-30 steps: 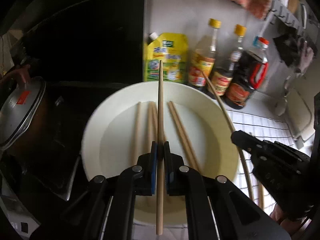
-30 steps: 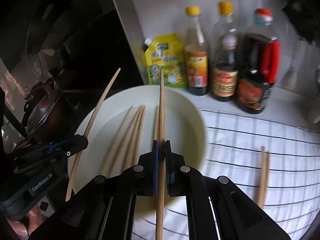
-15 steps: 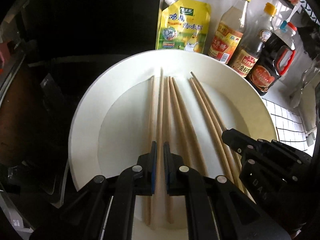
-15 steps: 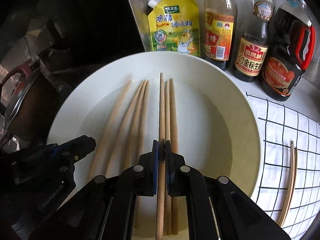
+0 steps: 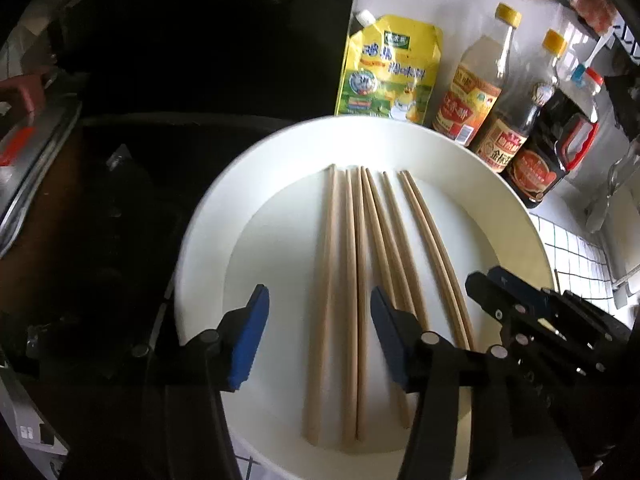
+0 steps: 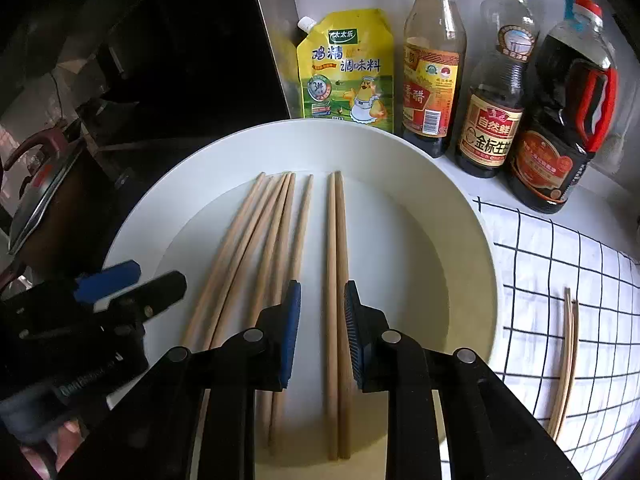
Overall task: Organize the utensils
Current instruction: 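Move both tools back to the last four chopsticks on the cloth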
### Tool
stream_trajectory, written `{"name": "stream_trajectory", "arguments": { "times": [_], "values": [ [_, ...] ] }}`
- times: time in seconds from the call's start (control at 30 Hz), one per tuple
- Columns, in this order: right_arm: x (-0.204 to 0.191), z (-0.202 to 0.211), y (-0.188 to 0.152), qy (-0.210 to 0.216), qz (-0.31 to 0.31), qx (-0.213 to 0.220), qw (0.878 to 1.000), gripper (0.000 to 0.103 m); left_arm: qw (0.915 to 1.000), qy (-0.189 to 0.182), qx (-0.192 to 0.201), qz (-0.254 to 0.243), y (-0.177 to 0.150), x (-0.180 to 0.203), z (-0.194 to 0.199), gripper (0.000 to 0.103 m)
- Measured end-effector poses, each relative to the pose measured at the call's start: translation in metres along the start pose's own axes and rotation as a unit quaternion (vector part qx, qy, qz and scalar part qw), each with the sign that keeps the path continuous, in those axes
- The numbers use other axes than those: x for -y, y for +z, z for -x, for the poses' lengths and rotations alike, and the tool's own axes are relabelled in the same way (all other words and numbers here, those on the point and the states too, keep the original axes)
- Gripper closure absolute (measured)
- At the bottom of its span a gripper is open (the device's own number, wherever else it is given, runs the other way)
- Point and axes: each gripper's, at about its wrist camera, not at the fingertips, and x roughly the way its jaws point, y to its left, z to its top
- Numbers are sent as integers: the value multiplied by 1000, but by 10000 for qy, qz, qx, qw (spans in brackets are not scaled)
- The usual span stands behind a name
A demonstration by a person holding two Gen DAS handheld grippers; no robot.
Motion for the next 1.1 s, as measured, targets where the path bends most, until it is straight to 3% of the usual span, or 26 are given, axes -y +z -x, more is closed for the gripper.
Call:
{"name": "stream_trajectory", "arguments": {
  "times": [0.53,1.1],
  "values": [
    [12,61,-26,-127,-94,213,9996,81,9998,-78,161,-29,-14,19,40,42],
    [61,121,-67,-307,-208,361,9987,77,9989,-185,351,-263,-35,74,75,37]
  ]
}}
